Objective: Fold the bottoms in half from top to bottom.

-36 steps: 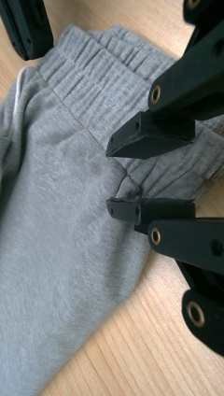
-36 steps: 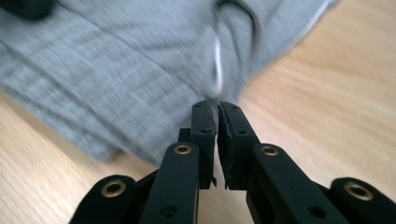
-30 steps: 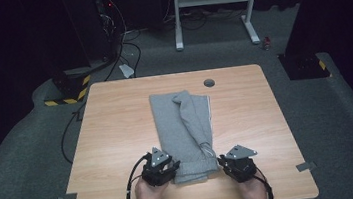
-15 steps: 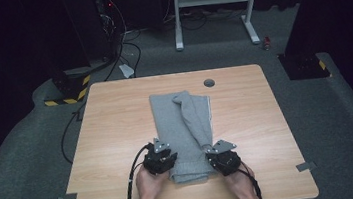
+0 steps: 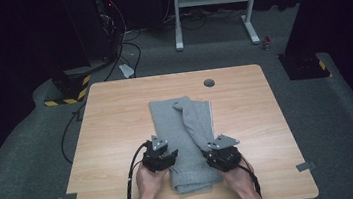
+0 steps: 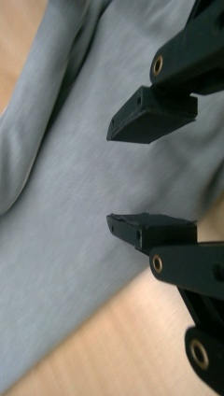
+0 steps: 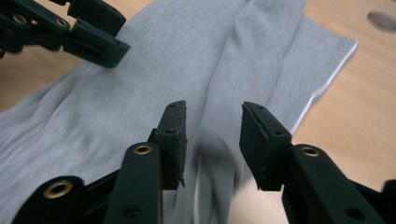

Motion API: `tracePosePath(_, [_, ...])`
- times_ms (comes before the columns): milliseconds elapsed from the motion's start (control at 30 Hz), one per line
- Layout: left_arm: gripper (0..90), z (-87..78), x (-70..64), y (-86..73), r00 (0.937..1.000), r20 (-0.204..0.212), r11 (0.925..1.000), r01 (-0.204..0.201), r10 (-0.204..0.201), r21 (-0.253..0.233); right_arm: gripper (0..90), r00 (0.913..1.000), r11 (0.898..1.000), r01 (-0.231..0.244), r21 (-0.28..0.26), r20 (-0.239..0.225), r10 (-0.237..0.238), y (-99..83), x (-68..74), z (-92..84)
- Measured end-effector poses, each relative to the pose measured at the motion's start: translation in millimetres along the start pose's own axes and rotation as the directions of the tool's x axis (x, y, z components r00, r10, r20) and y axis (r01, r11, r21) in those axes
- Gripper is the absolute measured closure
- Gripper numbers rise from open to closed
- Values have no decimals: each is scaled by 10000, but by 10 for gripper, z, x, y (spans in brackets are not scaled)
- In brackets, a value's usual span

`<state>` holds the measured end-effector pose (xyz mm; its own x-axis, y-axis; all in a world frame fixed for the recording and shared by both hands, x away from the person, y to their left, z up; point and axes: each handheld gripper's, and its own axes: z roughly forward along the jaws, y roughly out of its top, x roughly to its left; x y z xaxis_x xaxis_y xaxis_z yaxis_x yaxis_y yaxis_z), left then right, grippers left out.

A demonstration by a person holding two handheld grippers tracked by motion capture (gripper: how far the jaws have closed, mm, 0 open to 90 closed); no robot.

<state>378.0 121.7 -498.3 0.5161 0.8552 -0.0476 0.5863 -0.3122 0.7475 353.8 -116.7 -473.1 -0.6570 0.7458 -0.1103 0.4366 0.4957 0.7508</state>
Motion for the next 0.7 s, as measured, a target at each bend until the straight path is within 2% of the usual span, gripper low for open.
tracePosePath(33, [508,27,16,20,9999,-113,10000,27,-27,-2,587,9998,9998,159,104,137,-160,72,4,66])
tracePosePath(133, [496,136,77,54,9989,-465,9996,111,-99,248,584,9996,9977,135,657,246,-152,213,-3,298])
tracePosePath(233, [486,216,121,29,9977,-677,9983,64,-25,579,613,9990,9925,208,1203,368,-254,229,-17,478])
tracePosePath(300, [476,242,148,2,9978,-651,9981,154,-114,602,728,9992,9891,93,1467,374,-150,191,-59,542])
tracePosePath(367, [473,249,161,-27,9983,-573,9987,171,-144,472,827,9990,9902,56,1393,426,-116,154,-115,508])
tracePosePath(467, [474,246,155,-50,9984,-566,9993,73,-53,361,856,9979,9932,-172,1148,636,99,123,-226,415])
tracePosePath(533, [474,244,154,-55,9982,-598,9995,-9,29,327,857,9949,9922,-755,991,749,682,53,-391,339])
tracePosePath(600, [477,247,151,-52,9983,-590,9994,15,4,336,852,9884,9841,-1424,1058,677,1357,-56,-549,314])
tracePosePath(667, [489,252,142,-34,9982,-601,9995,17,2,326,776,9838,9762,-1700,1346,806,1602,-154,-621,308])
tracePosePath(700, [494,252,146,-10,9983,-585,9992,-34,58,404,747,9834,9768,-1678,1328,915,1565,-175,-626,287])
